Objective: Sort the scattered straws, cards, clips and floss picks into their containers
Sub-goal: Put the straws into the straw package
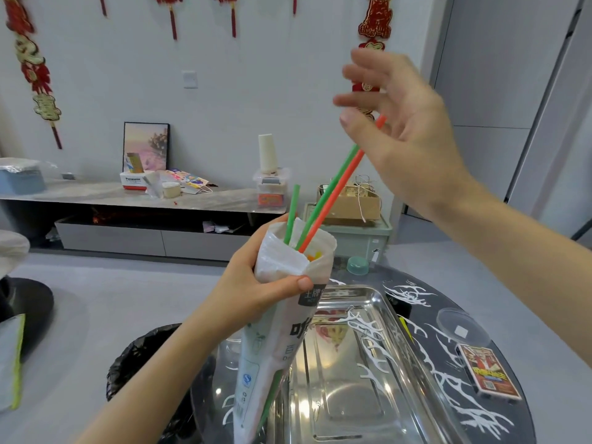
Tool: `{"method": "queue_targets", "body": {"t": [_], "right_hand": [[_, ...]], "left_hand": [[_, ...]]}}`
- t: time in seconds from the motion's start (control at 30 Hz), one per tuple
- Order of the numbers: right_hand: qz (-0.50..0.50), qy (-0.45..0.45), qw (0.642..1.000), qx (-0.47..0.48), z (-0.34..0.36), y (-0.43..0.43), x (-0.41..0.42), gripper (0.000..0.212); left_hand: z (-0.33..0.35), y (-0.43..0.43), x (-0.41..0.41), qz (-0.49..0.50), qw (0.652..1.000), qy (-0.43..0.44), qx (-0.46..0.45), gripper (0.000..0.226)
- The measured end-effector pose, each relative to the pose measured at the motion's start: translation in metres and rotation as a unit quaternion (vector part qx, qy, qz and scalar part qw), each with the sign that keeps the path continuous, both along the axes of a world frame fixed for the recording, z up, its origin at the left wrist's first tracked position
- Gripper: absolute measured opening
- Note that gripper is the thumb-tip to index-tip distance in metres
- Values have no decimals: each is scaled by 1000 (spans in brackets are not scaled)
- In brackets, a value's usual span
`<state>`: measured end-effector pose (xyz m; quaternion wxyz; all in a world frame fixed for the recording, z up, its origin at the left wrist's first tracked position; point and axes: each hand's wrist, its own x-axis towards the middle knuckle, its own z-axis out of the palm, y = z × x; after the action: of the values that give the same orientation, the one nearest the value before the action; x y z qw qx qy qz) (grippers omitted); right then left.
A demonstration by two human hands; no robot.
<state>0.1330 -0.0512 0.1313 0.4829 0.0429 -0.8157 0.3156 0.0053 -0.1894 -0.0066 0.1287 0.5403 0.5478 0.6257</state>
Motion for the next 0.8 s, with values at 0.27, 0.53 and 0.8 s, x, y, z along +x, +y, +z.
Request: {"method": "queue_targets", "body": {"t": [0.27, 0.53, 0.8], "right_hand": [[14, -393, 910, 133, -35, -24, -5, 65], [-3, -334, 921, 202, -46, -20, 4, 88], [47, -316, 933, 167, -67, -22, 8, 65]], "left_hand": [[-2, 5, 0, 12, 1000, 6, -5, 53], [-5, 3, -7, 24, 1000, -6, 10, 56], [-9, 1, -11, 28, 999, -9, 14, 71]]}}
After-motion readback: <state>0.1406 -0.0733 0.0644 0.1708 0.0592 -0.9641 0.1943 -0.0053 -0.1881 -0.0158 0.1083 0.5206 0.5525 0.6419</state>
